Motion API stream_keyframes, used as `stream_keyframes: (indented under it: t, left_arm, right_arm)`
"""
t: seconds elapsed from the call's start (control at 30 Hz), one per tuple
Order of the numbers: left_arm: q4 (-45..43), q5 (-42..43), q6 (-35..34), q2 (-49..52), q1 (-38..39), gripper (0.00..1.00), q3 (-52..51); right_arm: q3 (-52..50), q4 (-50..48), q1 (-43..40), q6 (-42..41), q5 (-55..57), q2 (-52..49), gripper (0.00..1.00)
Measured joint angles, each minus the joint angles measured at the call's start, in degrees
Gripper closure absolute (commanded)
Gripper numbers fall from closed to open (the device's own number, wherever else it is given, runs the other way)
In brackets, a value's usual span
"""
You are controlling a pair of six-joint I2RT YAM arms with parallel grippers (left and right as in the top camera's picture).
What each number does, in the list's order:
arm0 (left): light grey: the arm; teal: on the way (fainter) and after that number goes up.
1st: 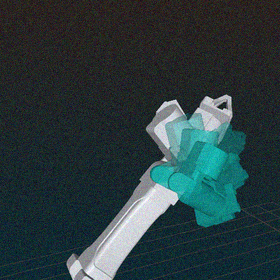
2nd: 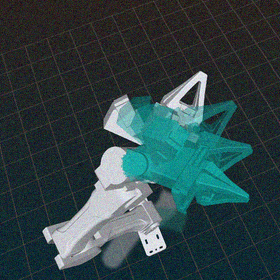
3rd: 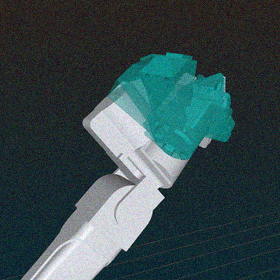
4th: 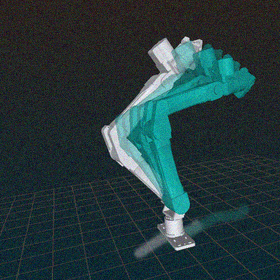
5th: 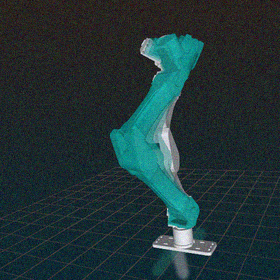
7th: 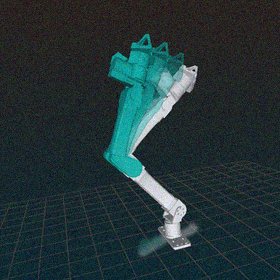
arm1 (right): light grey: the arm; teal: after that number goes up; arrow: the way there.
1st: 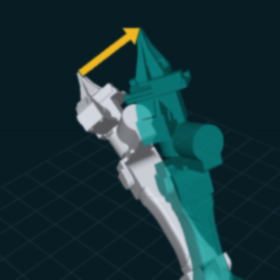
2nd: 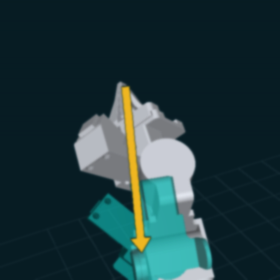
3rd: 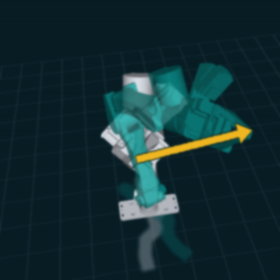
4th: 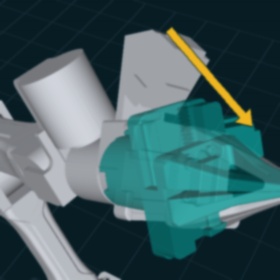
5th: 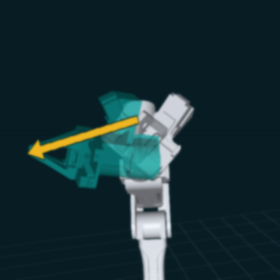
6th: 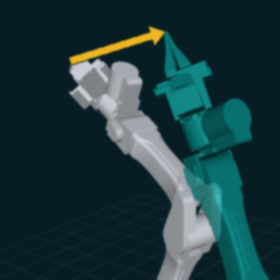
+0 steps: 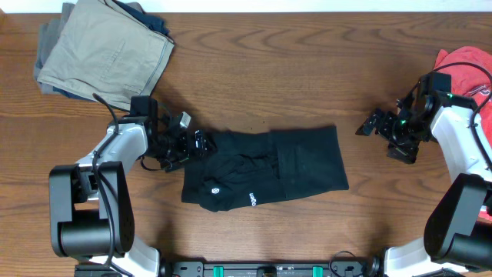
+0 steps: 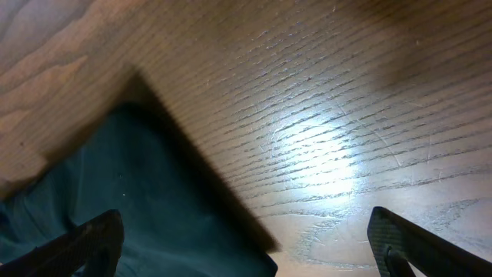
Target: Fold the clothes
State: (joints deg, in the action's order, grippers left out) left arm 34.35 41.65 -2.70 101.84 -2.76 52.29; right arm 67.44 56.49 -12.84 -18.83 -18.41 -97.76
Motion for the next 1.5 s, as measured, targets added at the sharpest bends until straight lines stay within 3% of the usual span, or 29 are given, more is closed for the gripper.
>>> stream_keyframes:
  t: [0.13, 0.3, 0.37, 0.43, 0.6, 1.03, 1.37, 1.5]
  left_arm:
    - [0.70, 0.17, 0.02, 0.04, 0.07, 0.05, 0.00]
    - [1.75, -0.04, -0.17, 0.55, 0.35, 0.31, -0.55]
    - [2.05, -0.13, -0.15, 0.85, 0.37, 0.36, -0.98]
    - [2.25, -0.81, -0.66, 1.03, 0.37, 0.46, -1.09]
    - [2.75, -3.34, -2.14, 1.66, 0.48, 0.92, -1.77]
    - [8.02, -8.24, -8.55, 1.97, 1.22, 0.94, -1.25]
    - [26.16, -29.44, -11.61, 5.57, 1.38, 0.94, 8.48]
    - [32.81, -34.27, -12.13, 5.29, 1.36, 0.94, 14.88]
  right_arm:
    - [0.00, 0.00, 0.00, 0.00, 0.00, 0.00, 0.01]
    - [0.00, -0.02, 0.00, 0.00, 0.02, 0.00, 0.01]
    - [0.00, -0.02, 0.00, 0.00, 0.02, 0.00, 0.01]
    - [0.00, -0.02, 0.00, 0.02, 0.02, 0.00, 0.01]
    - [0.00, -0.04, 0.00, 0.02, 0.02, 0.00, 0.01]
    - [0.00, 0.00, 0.00, 0.00, 0.02, 0.00, 0.01]
    - [0.00, -0.02, 0.00, 0.00, 0.02, 0.00, 0.01]
    - [0.00, 0.00, 0.00, 0.00, 0.02, 0.00, 0.01]
